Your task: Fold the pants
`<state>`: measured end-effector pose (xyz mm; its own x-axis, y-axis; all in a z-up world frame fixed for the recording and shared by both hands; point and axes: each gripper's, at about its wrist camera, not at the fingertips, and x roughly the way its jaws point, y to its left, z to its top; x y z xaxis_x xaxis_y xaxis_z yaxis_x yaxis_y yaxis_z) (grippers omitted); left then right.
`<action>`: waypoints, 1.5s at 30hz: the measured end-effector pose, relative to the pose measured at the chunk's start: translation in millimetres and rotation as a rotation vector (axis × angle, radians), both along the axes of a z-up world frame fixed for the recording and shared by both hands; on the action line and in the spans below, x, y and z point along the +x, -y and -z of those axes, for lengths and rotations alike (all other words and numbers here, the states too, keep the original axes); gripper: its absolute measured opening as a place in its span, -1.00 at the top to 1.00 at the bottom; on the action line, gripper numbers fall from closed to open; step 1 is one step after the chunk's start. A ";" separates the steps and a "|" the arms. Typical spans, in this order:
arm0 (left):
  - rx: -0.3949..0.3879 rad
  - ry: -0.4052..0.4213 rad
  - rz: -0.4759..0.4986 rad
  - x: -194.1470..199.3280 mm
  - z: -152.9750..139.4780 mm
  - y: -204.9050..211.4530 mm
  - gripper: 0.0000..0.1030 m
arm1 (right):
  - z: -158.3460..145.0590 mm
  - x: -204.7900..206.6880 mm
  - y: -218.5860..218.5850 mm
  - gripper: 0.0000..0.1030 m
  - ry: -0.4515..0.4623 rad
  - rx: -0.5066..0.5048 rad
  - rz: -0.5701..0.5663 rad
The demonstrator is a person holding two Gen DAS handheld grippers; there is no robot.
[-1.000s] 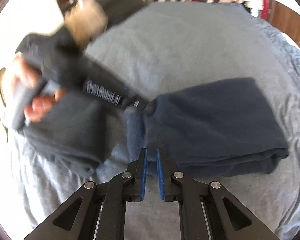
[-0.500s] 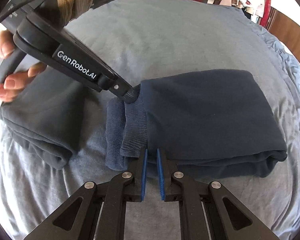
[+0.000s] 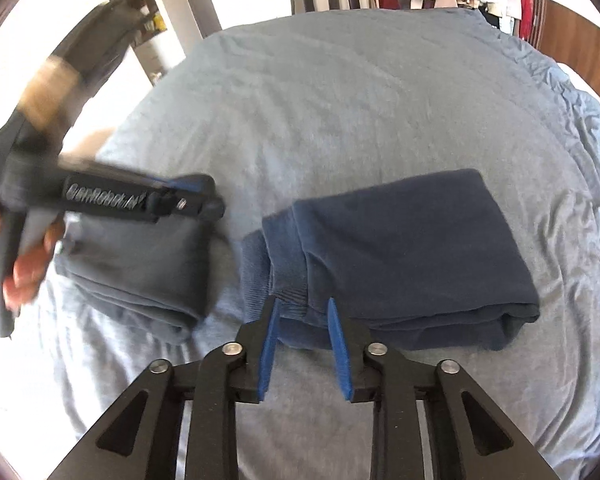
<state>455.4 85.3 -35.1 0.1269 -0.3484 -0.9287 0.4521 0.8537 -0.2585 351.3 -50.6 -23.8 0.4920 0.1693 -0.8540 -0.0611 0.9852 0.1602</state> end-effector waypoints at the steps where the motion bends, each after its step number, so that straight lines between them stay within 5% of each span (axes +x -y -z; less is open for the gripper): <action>1: -0.009 0.005 -0.032 -6.9 -5.6 0.3 0.42 | -7.0 -1.3 4.4 0.41 0.005 0.014 -0.001; 8: -0.062 0.093 -0.151 -53.6 -33.3 23.0 0.15 | -53.5 1.3 33.3 0.13 0.037 0.099 -0.051; 14: -0.168 0.086 -0.331 -60.3 -22.8 22.4 -0.12 | -68.0 7.4 74.8 -0.24 0.077 0.077 -0.020; 26: -0.103 0.080 -0.514 -51.8 29.9 31.2 -0.30 | -19.0 35.9 150.9 -0.32 0.064 -0.021 0.225; 36: -0.046 0.063 -0.487 -41.9 57.1 40.4 -0.32 | 32.3 60.8 180.1 -0.32 -0.035 -0.004 0.234; 45: -0.029 0.037 -0.516 -34.4 83.7 35.2 -0.44 | 47.9 74.8 174.9 -0.32 -0.063 -0.025 0.181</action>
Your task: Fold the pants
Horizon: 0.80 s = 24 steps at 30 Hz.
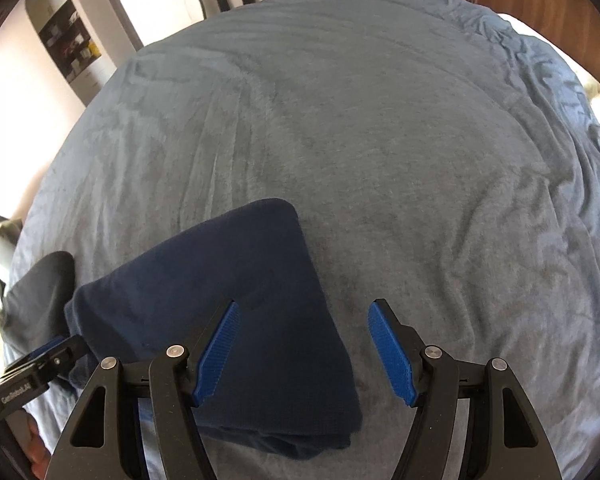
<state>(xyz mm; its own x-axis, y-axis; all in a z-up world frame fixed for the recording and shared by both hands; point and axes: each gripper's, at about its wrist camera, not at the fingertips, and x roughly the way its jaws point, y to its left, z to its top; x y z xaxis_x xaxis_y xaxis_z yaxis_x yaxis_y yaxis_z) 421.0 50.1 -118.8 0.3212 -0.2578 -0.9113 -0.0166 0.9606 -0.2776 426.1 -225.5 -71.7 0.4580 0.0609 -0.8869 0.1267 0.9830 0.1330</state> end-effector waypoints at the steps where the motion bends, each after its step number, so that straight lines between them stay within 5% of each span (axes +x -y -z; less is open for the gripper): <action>1: -0.004 0.002 0.003 0.5 1.8 -0.2 -0.49 | 0.1 1.2 -0.7 -0.32 0.001 -0.006 -0.006; 12: -0.068 -0.029 0.034 6.5 25.4 -2.6 -0.52 | 19.5 15.1 3.6 -0.32 -0.048 -0.022 -0.018; 24: -0.167 -0.043 0.075 8.5 39.5 -9.9 -0.10 | 48.5 33.0 -3.2 -0.31 -0.111 -0.008 -0.100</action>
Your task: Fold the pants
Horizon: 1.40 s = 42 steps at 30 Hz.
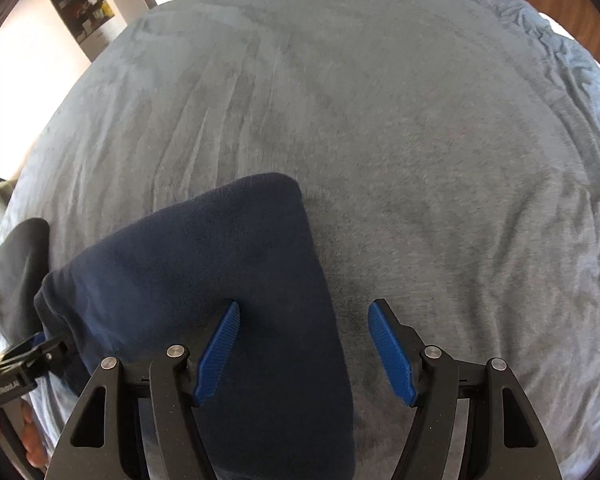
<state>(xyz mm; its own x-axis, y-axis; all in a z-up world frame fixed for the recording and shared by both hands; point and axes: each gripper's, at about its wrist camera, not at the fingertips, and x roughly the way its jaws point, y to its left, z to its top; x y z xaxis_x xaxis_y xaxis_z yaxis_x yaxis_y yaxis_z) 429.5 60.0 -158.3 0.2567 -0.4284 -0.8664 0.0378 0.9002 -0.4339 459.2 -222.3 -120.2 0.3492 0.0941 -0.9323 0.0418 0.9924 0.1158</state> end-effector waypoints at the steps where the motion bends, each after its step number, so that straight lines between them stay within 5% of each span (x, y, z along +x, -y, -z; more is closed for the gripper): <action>1: -0.009 -0.003 0.000 0.7 0.0 -0.5 -0.02 | 1.8 1.1 -0.1 -0.26 -0.004 0.007 0.001; 10: -0.008 -0.007 -0.020 -1.0 -13.9 1.2 0.31 | 2.2 7.7 -6.5 0.59 -0.025 0.070 -0.003; 17: -0.016 0.025 -0.028 -7.8 -39.7 0.9 0.41 | -32.5 -2.6 -4.7 0.69 0.029 0.053 0.023; 20: -0.015 0.045 -0.035 -13.2 -56.0 -5.8 0.73 | -47.6 -8.6 -8.3 0.70 0.056 0.034 0.018; 28: -0.070 0.034 -0.039 -18.6 -53.3 -10.4 0.74 | -73.3 -16.5 -14.5 0.70 0.096 -0.014 -0.023; 30: -0.063 0.030 -0.040 -18.0 -48.0 -9.9 0.73 | -69.0 -16.4 -14.3 0.70 0.092 -0.014 -0.019; 36: 0.029 0.051 -0.004 -13.7 -39.7 -6.4 0.20 | -57.7 -17.2 -13.1 0.70 0.077 -0.028 -0.017; 42: -0.013 0.047 0.019 -2.6 -19.0 -13.7 -0.14 | -52.3 -13.6 -20.0 0.70 0.074 -0.079 -0.031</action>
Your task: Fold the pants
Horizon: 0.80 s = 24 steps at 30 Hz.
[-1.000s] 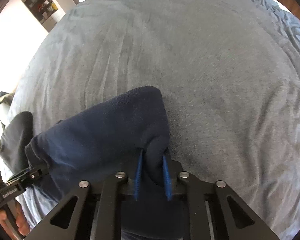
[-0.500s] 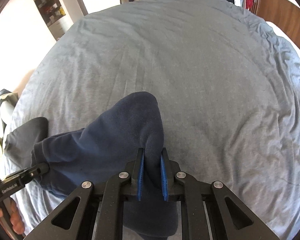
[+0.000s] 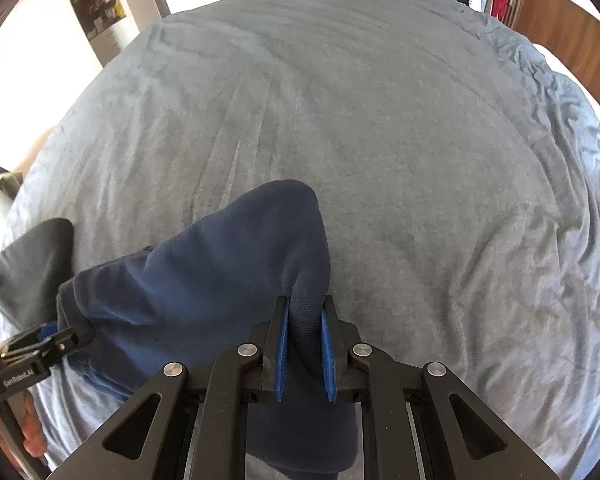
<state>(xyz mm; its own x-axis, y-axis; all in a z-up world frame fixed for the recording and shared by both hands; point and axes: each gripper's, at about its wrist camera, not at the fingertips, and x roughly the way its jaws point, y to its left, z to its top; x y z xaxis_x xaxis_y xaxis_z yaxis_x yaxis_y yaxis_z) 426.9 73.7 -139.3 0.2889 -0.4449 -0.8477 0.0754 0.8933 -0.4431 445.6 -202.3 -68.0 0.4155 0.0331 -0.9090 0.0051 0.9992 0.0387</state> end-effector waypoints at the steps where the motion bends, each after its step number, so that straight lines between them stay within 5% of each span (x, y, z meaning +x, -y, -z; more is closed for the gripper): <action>1: -0.010 -0.003 0.003 1.4 3.7 -2.0 -0.17 | 1.5 1.3 -2.8 0.70 -0.001 -0.017 -0.003; 7: -0.157 -0.059 0.007 11.0 22.4 -1.8 0.02 | 9.6 6.5 -6.2 0.70 -0.010 -0.059 -0.008; 14: -0.135 -0.066 0.013 8.6 8.9 2.4 0.34 | 11.2 6.5 -1.7 0.70 -0.015 -0.042 0.004; 24: -0.150 0.008 0.012 -7.7 -38.2 4.3 0.38 | -14.8 -4.9 7.6 0.71 0.033 -0.014 0.020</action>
